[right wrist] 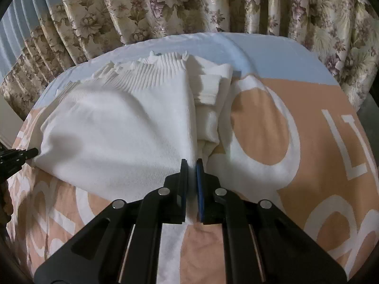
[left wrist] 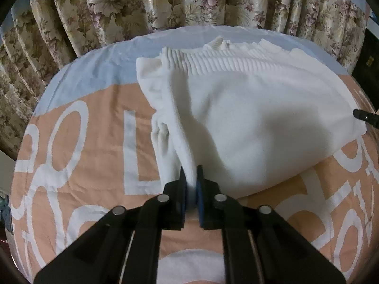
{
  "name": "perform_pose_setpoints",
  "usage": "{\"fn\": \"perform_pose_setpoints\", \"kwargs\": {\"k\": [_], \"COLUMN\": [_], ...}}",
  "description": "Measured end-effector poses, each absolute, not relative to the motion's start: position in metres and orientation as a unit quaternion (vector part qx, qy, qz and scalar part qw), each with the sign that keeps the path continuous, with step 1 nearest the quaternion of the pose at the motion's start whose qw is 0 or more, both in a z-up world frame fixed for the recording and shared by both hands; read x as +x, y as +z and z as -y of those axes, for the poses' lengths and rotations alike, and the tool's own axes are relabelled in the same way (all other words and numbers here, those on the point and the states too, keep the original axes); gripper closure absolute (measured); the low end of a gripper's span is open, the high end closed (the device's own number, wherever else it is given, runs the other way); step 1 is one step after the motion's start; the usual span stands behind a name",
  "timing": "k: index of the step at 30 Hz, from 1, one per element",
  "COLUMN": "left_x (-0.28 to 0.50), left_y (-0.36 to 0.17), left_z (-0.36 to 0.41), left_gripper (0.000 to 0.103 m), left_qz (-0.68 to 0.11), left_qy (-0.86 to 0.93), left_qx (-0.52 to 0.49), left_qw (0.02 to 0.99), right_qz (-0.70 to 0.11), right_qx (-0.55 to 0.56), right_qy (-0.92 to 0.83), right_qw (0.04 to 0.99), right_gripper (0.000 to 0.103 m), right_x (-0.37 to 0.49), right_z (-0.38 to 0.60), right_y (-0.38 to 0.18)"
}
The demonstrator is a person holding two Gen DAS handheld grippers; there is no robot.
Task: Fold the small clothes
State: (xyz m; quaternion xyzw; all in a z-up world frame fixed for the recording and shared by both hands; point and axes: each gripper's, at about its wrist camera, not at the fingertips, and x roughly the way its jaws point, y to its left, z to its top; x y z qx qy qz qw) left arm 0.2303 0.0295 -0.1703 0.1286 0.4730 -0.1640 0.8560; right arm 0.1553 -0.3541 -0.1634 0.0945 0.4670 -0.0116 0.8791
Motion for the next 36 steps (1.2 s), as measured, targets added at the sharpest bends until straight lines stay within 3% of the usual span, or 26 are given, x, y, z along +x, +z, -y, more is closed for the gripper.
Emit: {"fn": "perform_pose_setpoints", "kwargs": {"k": [1,3,4,5,8,16,19,20,22,26,28,30,31,32,36], "left_x": [0.23,0.231,0.231,0.232,0.249,0.341,0.359,0.362,0.359,0.36,0.36,0.359,0.36,0.361,0.372], "left_y": [-0.167,-0.155,-0.149,-0.142,-0.123,-0.141,-0.158,-0.163,-0.166,-0.168,-0.166,-0.159,-0.157,-0.154,-0.161], "left_z": [-0.03,-0.032,-0.033,-0.034,-0.029,0.039,0.051,0.052,0.05,0.047,0.045,0.045,0.046,0.049,0.067], "left_gripper": [0.086,0.057,0.041,0.039,0.032,0.03,0.03,0.03,0.03,0.029,0.029,0.029,0.029,0.029,0.028], "left_qz": [-0.468,-0.451,-0.442,-0.43,-0.411,-0.435,-0.454,-0.457,-0.453,-0.454,-0.453,-0.443,-0.439,-0.435,-0.442], "left_qy": [-0.164,-0.151,-0.148,-0.145,-0.15,-0.149,-0.139,-0.134,-0.135,-0.129,-0.126,-0.123,-0.122,-0.122,-0.138], "left_qx": [0.132,0.141,0.143,0.144,0.14,0.154,0.162,0.166,0.166,0.162,0.16,0.162,0.163,0.166,0.186], "left_qw": [0.858,0.868,0.873,0.88,0.888,0.874,0.865,0.864,0.865,0.867,0.868,0.873,0.875,0.876,0.866], "right_qz": [-0.465,-0.45,-0.443,-0.433,-0.416,-0.439,-0.483,-0.49,-0.481,-0.443,-0.462,-0.443,-0.43,-0.413,-0.426], "right_qx": [0.098,0.104,0.107,0.113,0.119,0.067,0.058,0.056,0.018,0.001,-0.031,-0.047,-0.05,-0.053,-0.105], "right_qy": [-0.006,0.006,0.011,0.016,0.025,0.016,0.005,0.004,-0.013,-0.054,-0.053,-0.058,-0.061,-0.06,-0.003], "right_qw": [0.88,0.887,0.89,0.894,0.901,0.896,0.874,0.87,0.876,0.895,0.885,0.893,0.899,0.907,0.899], "right_gripper": [0.094,0.09,0.082,0.072,0.068,0.068,0.07,0.085,0.095,0.095,0.095,0.082,0.069,0.064,0.064], "right_x": [0.156,0.155,0.155,0.156,0.173,0.277,0.314,0.32,0.324,0.321,0.325,0.317,0.312,0.306,0.308], "right_z": [0.354,0.355,0.356,0.358,0.36,0.347,0.348,0.348,0.343,0.347,0.337,0.327,0.324,0.317,0.264], "right_y": [-0.16,-0.148,-0.141,-0.133,-0.117,-0.134,-0.156,-0.162,-0.163,-0.155,-0.164,-0.155,-0.148,-0.14,-0.14]}}
